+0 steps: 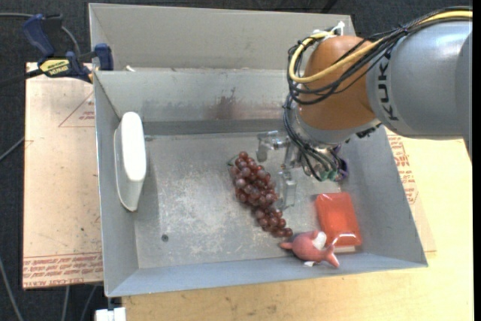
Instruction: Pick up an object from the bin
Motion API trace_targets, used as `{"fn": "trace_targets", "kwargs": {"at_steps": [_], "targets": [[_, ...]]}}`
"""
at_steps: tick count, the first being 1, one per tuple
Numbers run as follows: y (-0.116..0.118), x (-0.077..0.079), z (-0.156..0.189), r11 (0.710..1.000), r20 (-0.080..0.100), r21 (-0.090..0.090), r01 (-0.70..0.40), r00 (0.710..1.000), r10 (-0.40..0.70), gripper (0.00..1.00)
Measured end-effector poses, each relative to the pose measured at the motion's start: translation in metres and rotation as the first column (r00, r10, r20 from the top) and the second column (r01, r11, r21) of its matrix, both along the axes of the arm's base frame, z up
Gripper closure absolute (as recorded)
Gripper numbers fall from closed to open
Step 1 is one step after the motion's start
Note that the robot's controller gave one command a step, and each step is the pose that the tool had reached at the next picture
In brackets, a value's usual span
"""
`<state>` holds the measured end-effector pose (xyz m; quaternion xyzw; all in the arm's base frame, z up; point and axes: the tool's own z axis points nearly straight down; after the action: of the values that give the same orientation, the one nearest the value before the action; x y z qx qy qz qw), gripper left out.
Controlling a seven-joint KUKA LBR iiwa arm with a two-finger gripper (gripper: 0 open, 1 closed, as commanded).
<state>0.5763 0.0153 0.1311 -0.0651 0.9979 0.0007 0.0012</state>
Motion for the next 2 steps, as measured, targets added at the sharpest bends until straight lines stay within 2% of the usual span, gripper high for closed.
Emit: {"fn": "trace_targets", "kwargs": {"at_steps": [1, 2], "targets": [[0.015, 0.009, -0.028, 0.973, 0.003, -0.001, -0.229, 0.973, 0.229, 0.00], [0.045, 0.010, -0.051, 0.969, 0.010, -0.005, -0.245, 0.969, 0.245, 1.00]]}}
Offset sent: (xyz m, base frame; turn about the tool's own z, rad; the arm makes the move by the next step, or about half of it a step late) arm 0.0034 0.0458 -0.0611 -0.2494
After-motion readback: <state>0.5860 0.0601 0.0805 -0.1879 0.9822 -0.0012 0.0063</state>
